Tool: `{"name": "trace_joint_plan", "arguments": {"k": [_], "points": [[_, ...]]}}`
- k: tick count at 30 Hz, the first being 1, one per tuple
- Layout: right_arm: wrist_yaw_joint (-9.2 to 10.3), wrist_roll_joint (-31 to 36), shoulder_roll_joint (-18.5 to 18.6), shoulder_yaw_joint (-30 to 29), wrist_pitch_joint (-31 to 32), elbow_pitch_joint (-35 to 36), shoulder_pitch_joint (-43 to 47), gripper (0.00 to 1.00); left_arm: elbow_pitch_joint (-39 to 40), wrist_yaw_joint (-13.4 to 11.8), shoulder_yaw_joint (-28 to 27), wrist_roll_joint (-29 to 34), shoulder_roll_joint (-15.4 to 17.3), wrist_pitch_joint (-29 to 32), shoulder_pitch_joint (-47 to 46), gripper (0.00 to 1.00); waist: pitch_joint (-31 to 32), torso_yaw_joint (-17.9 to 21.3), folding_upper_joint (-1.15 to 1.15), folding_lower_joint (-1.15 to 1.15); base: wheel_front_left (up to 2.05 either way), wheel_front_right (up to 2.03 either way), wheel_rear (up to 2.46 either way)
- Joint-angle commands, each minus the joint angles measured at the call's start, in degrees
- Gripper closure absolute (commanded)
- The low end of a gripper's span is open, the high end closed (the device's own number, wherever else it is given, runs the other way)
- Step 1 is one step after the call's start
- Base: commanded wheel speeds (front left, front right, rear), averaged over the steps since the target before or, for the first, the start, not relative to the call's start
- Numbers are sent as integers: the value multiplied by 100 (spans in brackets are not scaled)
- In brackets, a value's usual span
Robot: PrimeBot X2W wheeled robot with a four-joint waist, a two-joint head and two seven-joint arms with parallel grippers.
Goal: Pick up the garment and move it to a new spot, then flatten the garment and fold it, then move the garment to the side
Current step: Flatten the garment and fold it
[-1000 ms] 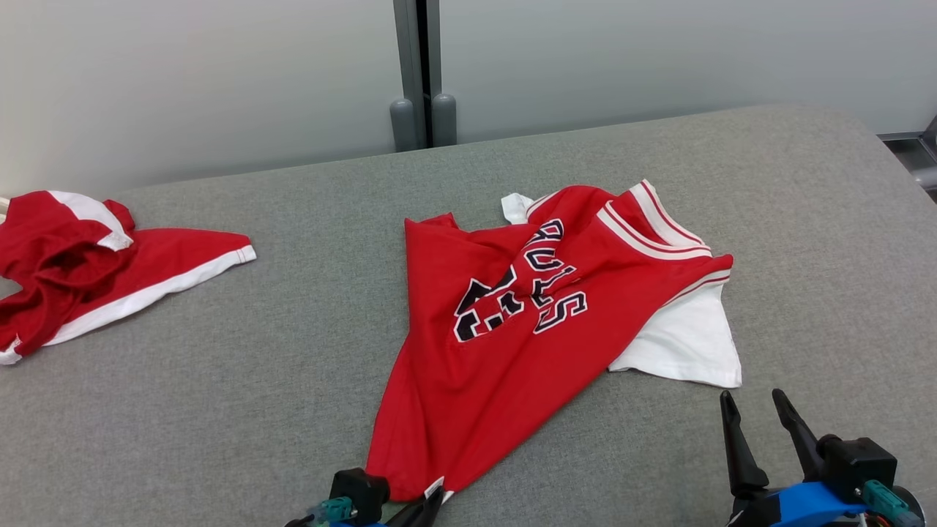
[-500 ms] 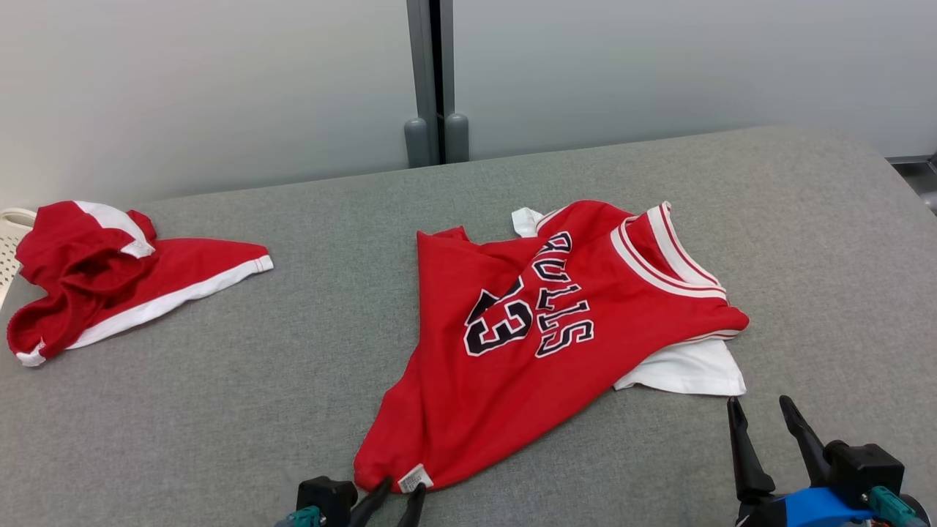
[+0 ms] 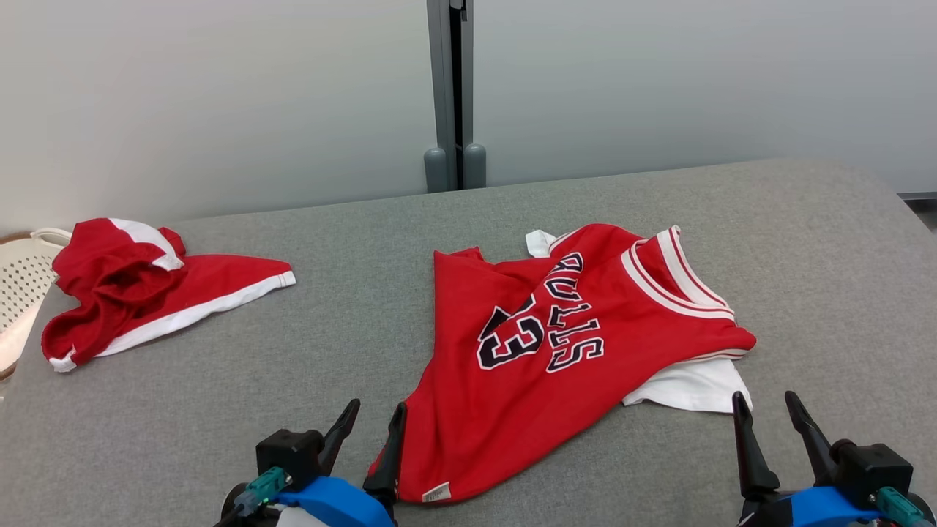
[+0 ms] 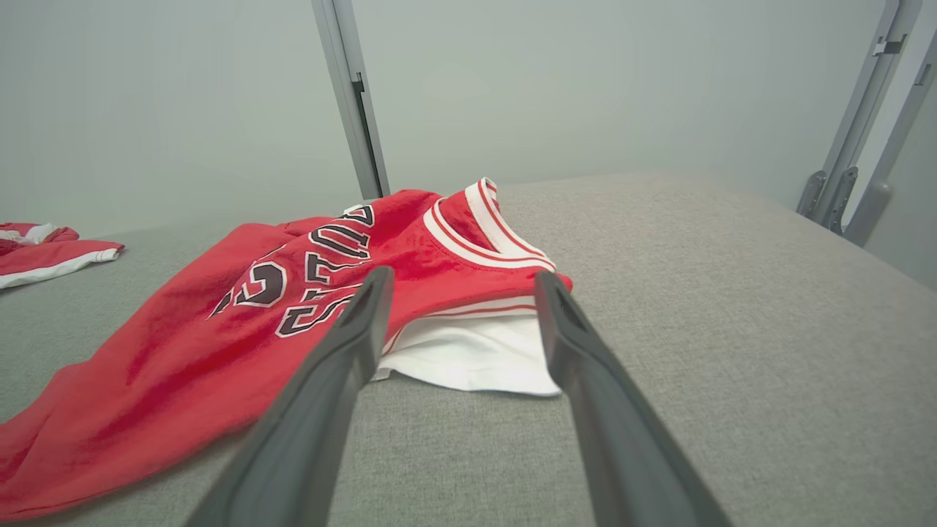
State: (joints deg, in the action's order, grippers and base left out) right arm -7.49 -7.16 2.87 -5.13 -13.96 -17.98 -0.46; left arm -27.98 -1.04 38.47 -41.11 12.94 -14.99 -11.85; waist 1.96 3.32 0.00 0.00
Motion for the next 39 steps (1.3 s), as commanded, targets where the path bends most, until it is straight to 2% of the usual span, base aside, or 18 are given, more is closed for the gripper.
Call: {"name": "trace_joint_plan", "arguments": {"k": [1, 7, 14, 27, 39], "points": [[-1, -46, 4, 0, -37, 35, -25, 0, 78, -60, -151, 110, 7, -26, 122, 0, 35, -3, 0, 0, 0, 0, 0], [-1, -115, 4, 14, -59, 63, -104, 0, 287, -221, -699, 482, -107, -26, 330, 0, 144, -33, 0, 0, 0, 0, 0], [-1, -143, 4, 2, -92, 67, -153, 0, 346, -279, -1112, 783, -202, -27, 550, 0, 189, -57, 0, 0, 0, 0, 0], [-1, 64, 4, 3, -112, -87, -257, 0, 320, -147, -1671, 1211, -372, -27, 773, 0, 170, -93, 0, 0, 0, 0, 0], [-1, 121, 4, 7, -118, -238, -422, 0, 297, -52, -1923, 1491, -514, -27, 852, 0, 152, -177, 0, 0, 0, 0, 0]]}}
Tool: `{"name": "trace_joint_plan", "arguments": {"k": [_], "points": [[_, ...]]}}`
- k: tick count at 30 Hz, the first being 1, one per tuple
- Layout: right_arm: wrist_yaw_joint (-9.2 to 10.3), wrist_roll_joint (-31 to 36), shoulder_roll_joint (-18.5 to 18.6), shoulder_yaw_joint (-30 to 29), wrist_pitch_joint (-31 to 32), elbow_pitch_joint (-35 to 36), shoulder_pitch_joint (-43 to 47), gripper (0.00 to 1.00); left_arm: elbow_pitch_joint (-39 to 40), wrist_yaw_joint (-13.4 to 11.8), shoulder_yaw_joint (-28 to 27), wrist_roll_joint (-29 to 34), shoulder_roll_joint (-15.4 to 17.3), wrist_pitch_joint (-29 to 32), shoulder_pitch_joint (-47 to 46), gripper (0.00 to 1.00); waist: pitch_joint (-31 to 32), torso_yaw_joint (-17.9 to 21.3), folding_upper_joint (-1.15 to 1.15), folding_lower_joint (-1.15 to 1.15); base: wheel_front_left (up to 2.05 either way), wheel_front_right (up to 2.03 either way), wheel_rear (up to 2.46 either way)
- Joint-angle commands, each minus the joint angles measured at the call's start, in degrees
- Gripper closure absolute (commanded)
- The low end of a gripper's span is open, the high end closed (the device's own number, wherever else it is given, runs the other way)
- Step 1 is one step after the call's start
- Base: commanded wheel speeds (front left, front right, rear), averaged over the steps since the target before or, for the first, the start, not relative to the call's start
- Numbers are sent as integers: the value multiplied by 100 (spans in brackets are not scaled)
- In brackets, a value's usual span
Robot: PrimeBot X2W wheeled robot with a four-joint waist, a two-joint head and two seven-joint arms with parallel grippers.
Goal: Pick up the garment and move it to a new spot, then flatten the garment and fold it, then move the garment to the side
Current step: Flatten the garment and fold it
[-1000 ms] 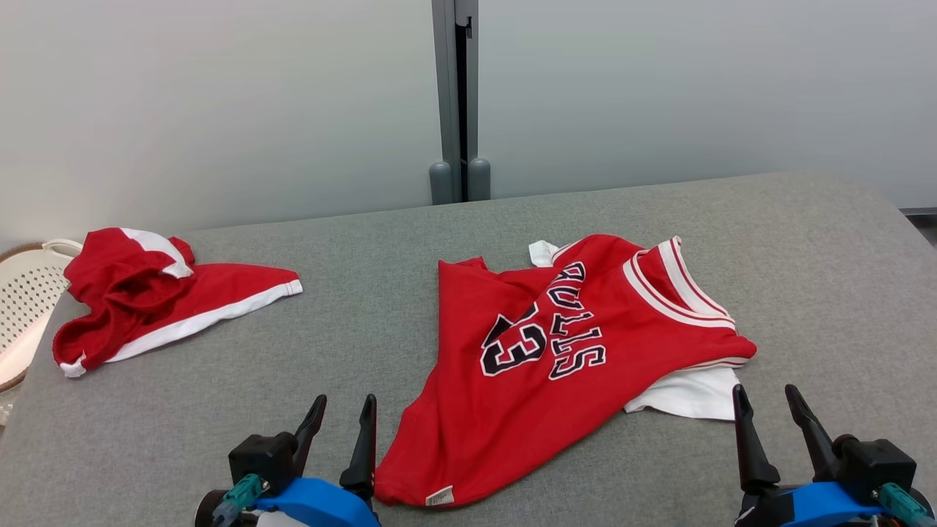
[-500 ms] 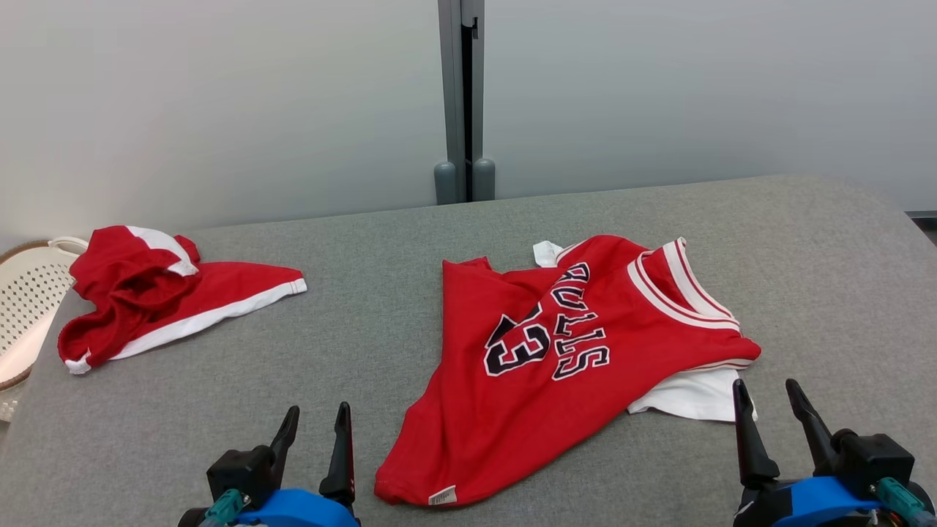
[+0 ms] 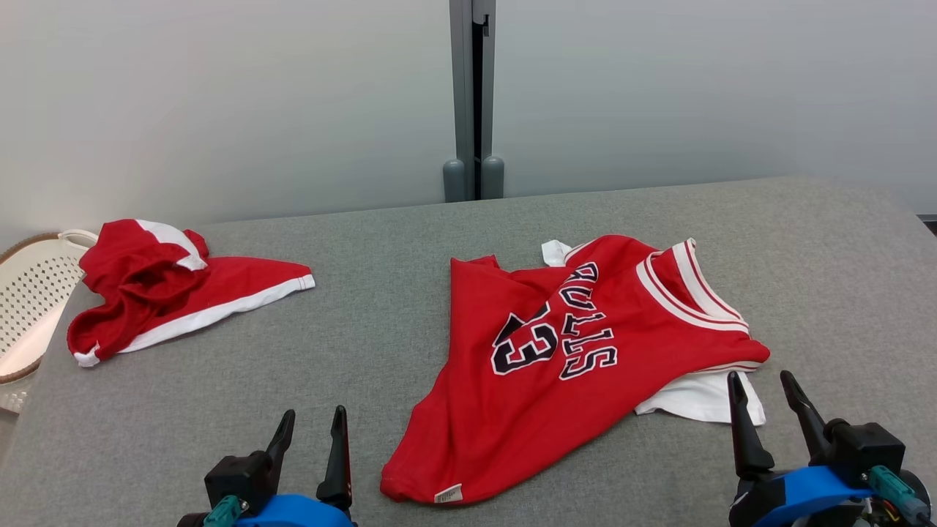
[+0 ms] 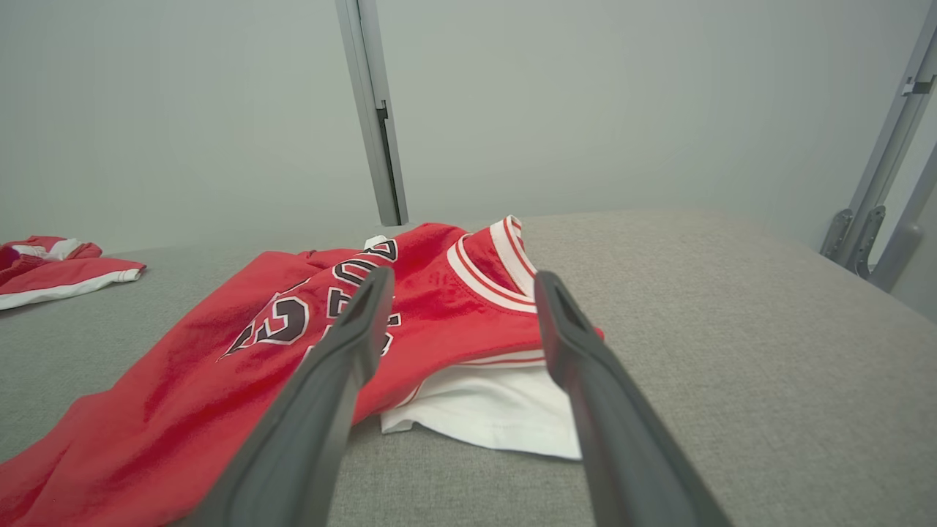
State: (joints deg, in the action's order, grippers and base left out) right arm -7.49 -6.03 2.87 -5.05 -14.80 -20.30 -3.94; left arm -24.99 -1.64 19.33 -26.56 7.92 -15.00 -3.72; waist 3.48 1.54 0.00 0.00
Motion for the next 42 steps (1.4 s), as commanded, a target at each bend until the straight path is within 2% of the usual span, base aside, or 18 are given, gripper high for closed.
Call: {"name": "trace_joint_plan", "arguments": {"k": [1, 13, 25, 35, 36, 37, 39, 41, 42], "points": [[-1, 5, 4, 1, -35, -14, -80, 0, -5, 21, -28, 55, -20, -26, 41, 0, 0, -3, 0, 0, 0, 0, 0], [-1, -30, 4, 46, -44, -78, -59, 0, -161, 52, -93, 227, -73, 12, 95, 0, 0, -13, 0, 0, 0, 0, 0], [-1, -32, 4, 137, -44, -95, -3, 0, -470, -270, 261, -232, -376, 1762, -70, 0, -120, 48, 0, 0, 0, 0, 0], [-1, -13, 4, 156, -47, -137, -104, 0, -680, -390, 435, -233, -409, 2084, -249, 0, -333, 221, 0, 0, 0, 0, 0], [-1, -9, 4, 155, -47, -141, -118, 0, -712, -384, 440, -241, -410, 2099, -270, 6, -359, 235, 0, 0, 0, 0, 0], [-1, -8, 4, 150, -47, -142, -138, 0, -742, -370, 454, -242, -411, 2107, -293, 23, -389, 246, 0, 0, 0, 0, 0], [-1, -3, 4, 137, -47, -150, -165, 0, -768, -350, 457, -264, -416, 2074, -342, 51, -444, 258, 0, 0, 0, 0, 0], [-1, 21, 4, 115, -48, -175, -176, 0, -793, -327, 469, -289, -419, 2043, -391, 60, -491, 257, 0, 0, 0, 0, 0], [-1, 57, 4, 86, -47, -215, -188, 0, -805, -313, 476, -295, -423, 2024, -417, 75, -515, 254, 0, 0, 0, 0, 0]]}}
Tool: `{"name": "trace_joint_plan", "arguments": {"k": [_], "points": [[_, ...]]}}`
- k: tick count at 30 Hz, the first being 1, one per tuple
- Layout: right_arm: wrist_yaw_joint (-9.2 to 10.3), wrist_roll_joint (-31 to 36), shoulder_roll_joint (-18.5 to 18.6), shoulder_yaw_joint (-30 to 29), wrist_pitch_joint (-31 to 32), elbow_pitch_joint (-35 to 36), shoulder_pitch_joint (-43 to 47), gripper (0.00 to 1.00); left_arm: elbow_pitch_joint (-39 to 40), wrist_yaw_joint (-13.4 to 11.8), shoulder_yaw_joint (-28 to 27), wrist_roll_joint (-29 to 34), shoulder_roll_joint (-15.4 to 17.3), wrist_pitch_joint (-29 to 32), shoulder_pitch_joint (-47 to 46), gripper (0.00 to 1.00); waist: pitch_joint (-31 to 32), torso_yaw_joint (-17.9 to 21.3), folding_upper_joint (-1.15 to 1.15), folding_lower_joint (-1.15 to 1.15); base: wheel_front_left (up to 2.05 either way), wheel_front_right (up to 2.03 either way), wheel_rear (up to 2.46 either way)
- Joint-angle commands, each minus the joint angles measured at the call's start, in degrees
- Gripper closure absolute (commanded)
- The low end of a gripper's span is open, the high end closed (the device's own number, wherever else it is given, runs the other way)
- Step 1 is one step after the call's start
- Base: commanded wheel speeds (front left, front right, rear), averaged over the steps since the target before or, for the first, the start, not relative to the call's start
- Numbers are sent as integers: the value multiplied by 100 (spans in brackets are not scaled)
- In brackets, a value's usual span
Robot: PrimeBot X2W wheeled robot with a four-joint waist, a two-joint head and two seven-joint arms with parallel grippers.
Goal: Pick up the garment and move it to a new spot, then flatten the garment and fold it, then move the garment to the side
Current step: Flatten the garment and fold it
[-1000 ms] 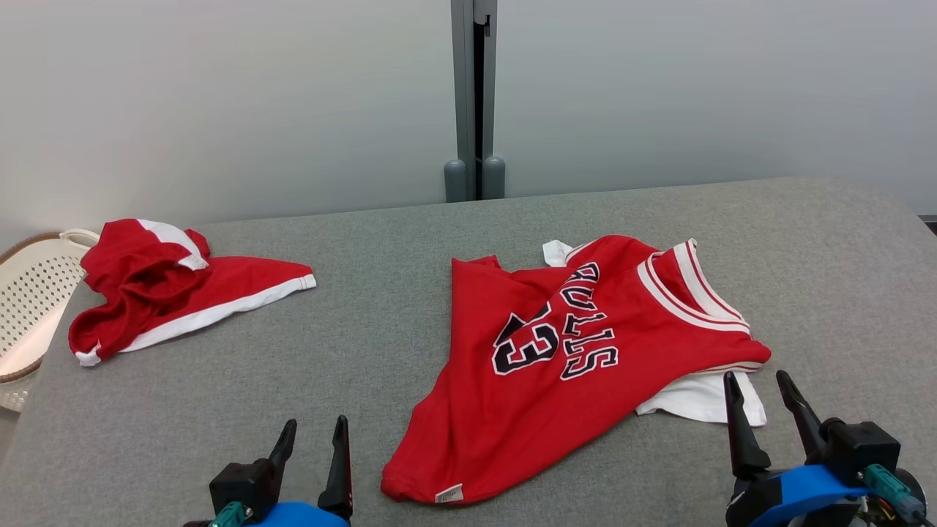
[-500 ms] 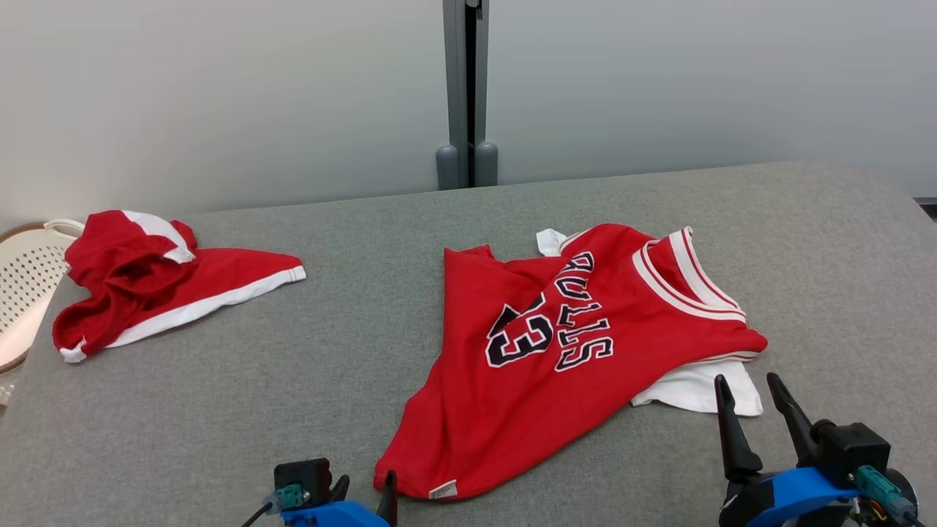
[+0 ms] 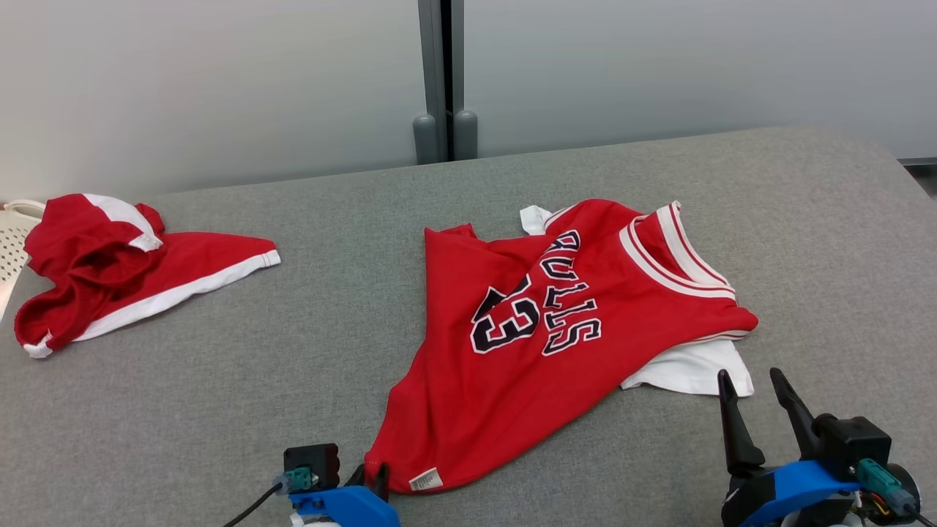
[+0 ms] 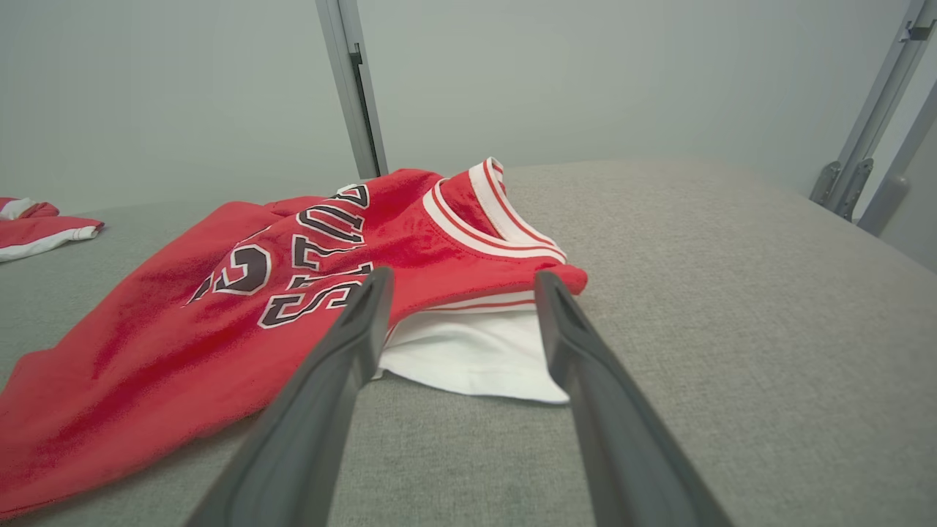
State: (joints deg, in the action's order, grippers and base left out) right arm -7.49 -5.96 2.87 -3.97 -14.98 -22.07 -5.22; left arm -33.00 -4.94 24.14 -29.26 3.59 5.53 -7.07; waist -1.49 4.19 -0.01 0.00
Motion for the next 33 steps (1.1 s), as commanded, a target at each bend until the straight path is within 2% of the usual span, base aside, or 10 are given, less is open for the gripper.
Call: {"name": "trace_joint_plan", "arguments": {"k": [1, 2, 7, 15, 25, 26, 27, 29, 30, 33], "points": [[-1, 85, 4, -56, -25, -79, -80, 0, -19, 27, 1, -32, 6, -54, -107, 92, -39, -16, 1, 0, 0, 0, 0], [-1, 134, 4, -103, -3, -142, -112, 0, -28, 43, 12, -36, 4, -73, -135, 100, -62, -23, 1, 0, 0, 0, 0], [-1, 385, 5, -522, 180, -517, -344, 0, -27, 66, 38, -28, -3, -176, -239, 100, -162, -85, 1, 0, 0, 0, 0], [-1, 1341, 63, -1526, 587, -1751, -1130, 0, 135, 78, 93, 16, 26, -321, -422, 100, -406, -330, 1, 0, 0, 0, 0], [-1, 1821, 195, -2114, 734, -3209, -2038, 0, 465, 52, 147, 73, 96, -437, -518, 100, -600, -522, 1, 0, 0, 0, 0], [-1, 1860, 208, -2124, 762, -3343, -2109, 17, 497, 50, 152, 72, 99, -445, -520, 100, -607, -531, 1, 0, 0, 0, 0], [-1, 1862, 205, -2118, 784, -3479, -2170, 45, 523, 48, 153, 68, 100, -454, -521, 100, -610, -534, 1, 0, 0, 0, 0], [-2, 1841, 199, -2076, 761, -3714, -2272, 76, 589, 47, 157, 66, 107, -476, -522, 100, -606, -530, 1, 0, 0, 0, 0], [-2, 1809, 202, -2053, 680, -3792, -2326, 100, 618, 52, 165, 76, 116, -496, -523, 100, -598, -522, 1, 0, 0, 0, 0], [-1, 1723, 221, -1966, 423, -3943, -2491, 100, 695, 61, 146, 56, 131, -580, -501, 100, -548, -468, 1, 0, 0, 0, 0]]}}
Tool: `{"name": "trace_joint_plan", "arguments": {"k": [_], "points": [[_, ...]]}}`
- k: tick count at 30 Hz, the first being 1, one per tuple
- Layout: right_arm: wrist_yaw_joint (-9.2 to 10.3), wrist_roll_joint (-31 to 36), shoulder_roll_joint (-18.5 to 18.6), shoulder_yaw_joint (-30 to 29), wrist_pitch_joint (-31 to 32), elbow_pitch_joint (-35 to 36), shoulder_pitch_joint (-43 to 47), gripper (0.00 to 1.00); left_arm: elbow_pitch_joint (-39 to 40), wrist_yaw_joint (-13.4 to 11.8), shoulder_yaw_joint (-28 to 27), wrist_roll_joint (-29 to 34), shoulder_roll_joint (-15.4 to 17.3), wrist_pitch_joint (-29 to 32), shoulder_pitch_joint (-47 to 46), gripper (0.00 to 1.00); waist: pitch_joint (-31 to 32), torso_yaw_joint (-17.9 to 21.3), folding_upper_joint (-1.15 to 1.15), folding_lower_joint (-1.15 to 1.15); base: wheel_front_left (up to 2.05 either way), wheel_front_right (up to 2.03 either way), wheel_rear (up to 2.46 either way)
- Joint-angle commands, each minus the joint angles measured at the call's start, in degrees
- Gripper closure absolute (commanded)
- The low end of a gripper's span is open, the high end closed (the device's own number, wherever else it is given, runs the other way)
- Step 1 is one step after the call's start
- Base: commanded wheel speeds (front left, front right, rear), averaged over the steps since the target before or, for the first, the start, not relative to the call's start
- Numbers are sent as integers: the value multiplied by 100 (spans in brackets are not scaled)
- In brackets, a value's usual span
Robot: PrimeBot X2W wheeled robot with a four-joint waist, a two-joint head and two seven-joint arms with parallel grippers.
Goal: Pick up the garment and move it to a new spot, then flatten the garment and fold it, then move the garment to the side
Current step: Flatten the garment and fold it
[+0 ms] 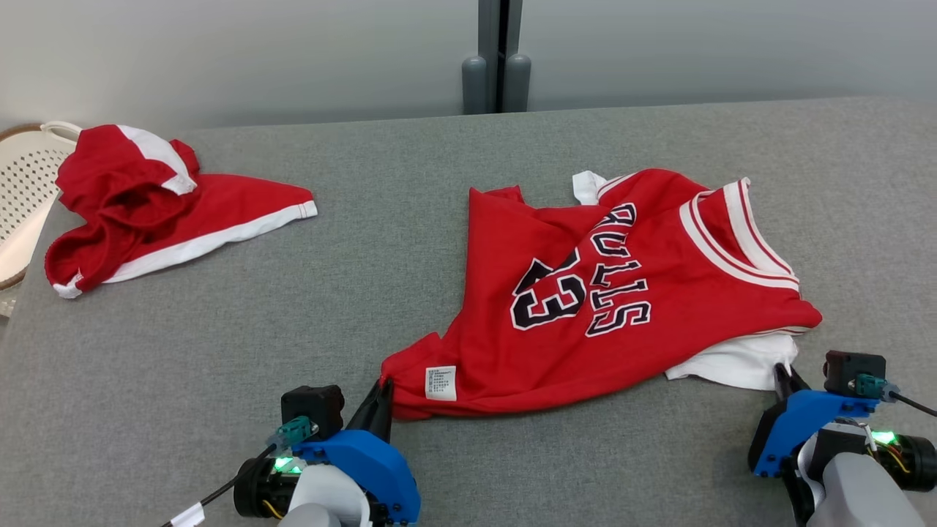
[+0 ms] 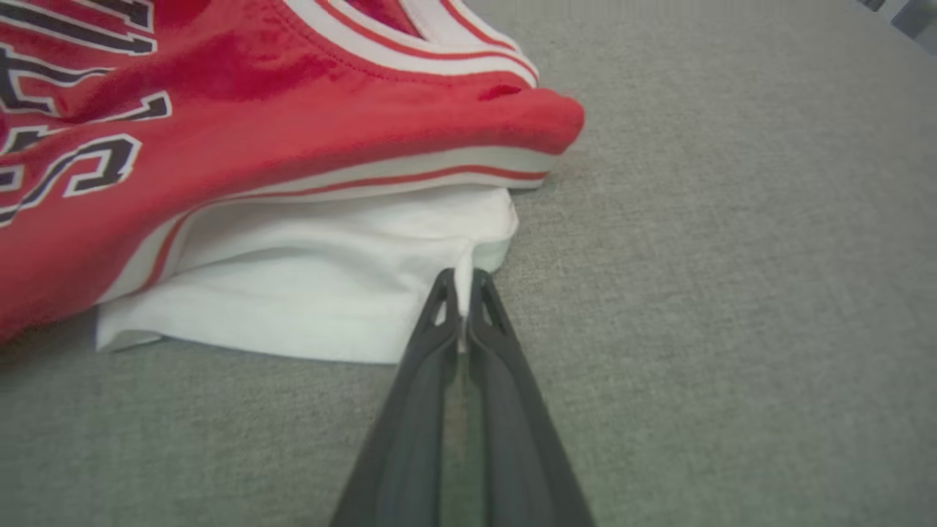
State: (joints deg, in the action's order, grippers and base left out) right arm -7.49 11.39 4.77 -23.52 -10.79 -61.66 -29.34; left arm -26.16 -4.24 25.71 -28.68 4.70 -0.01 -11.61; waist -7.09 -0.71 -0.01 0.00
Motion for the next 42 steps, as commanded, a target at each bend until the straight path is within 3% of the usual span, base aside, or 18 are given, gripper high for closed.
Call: {"name": "trace_joint_plan", "arguments": {"k": [1, 9, 14, 19, 25, 33, 38, 42], "points": [[-1, -53, 40, 35, -77, -23, -128, 100, 46, -7, -17, -12, 21, -43, -44, 100, 37, 47, 1, 0, 0, 0, 0], [-1, -1193, -68, 725, -419, 242, -446, 100, 508, 56, -203, -79, 87, -515, -194, 100, 384, 328, 1, 0, 0, 0, 0], [-1, -2002, 193, 1445, -439, 1267, -193, 100, 902, 112, -393, -268, 141, -540, -318, 100, 711, 514, 1, 0, 0, 0, 0], [-2, -2764, 642, 1888, -234, 2794, 178, 100, 1646, 122, -736, -617, 222, -467, -417, 100, 961, 654, 1, 0, 0, 0, 0], [-1, -3250, 1000, 1585, 561, 5177, 885, 100, 2896, 62, -1141, -1074, 383, -199, -283, 100, 1149, 782, 1, 0, 0, 0, 0], [-1, -3304, 838, 831, 1829, 8052, 1520, 100, 4504, -135, -1404, -1123, 794, 315, -522, 100, 1174, 864, 1, 0, 0, 0, 0], [-2, -3268, 673, 677, 2346, 8791, 1544, 100, 4808, -221, -1389, -1114, 1021, 781, -762, 100, 1023, 879, 1, 0, 0, 0, 0], [-2, -3230, 613, 822, 2488, 8590, 1369, 100, 4444, -185, -1315, -1222, 1055, 1045, -1036, 100, 762, 867, 1, 0, 0, 0, 0]]}}
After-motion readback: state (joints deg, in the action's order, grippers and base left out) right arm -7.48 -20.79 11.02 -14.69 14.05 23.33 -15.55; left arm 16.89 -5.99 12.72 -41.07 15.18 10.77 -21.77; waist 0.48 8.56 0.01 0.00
